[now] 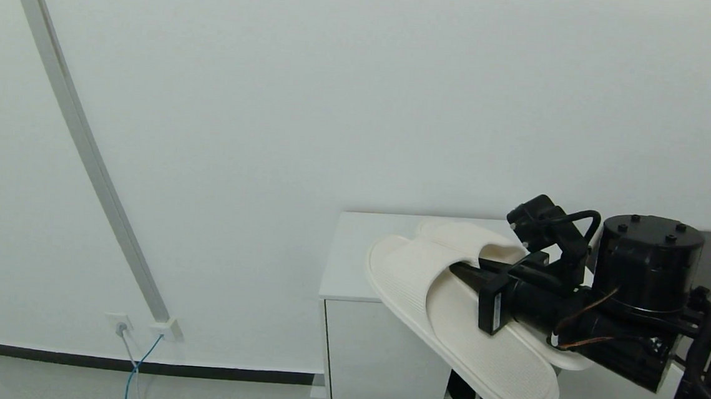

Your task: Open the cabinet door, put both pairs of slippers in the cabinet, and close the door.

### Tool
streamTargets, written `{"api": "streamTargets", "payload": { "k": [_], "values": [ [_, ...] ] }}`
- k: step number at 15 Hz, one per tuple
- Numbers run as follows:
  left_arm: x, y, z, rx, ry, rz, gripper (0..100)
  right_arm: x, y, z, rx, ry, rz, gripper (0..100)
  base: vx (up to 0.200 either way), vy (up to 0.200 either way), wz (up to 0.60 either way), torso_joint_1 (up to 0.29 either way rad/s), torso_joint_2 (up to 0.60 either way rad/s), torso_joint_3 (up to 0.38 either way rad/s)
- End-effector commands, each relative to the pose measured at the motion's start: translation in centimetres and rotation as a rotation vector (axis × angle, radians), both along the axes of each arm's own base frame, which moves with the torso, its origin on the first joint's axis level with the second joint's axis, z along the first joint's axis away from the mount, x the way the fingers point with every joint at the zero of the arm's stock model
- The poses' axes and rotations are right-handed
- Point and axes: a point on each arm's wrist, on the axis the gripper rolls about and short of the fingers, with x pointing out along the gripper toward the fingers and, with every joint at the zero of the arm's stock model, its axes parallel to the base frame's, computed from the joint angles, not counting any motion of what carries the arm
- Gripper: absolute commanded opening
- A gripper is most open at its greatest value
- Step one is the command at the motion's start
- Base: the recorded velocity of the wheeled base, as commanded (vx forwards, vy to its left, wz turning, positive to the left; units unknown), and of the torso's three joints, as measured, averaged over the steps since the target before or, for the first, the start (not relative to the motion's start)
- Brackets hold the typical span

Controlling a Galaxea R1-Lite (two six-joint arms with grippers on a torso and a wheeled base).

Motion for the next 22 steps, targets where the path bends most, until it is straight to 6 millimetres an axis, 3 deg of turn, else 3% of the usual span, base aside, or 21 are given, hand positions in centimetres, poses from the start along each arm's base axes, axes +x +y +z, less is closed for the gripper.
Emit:
{"api": "streamTargets", "payload": {
  "k": [1, 11, 22],
  "values": [
    [0.0, 0.0, 0.0, -0.001, 0.002, 0.001, 0, 0.0, 0.1, -0.3, -0.008, 0.010, 0.002, 0, 0.000, 0.000, 0.00, 0.000, 0.00, 0.000],
    [0.0, 0.0, 0.0, -0.002, 0.002, 0.003, 0, -0.1, 0.2, -0.6, -0.014, 0.016, 0.006, 0, 0.000, 0.000, 0.00, 0.000, 0.00, 0.000],
    [0.0, 0.0, 0.0, -0.005, 0.001, 0.003, 0, -0.1, 0.3, -1.3, -0.044, 0.026, 0.008, 0, 0.000, -0.200, 0.00, 0.001, 0.00, 0.004]
  ]
}}
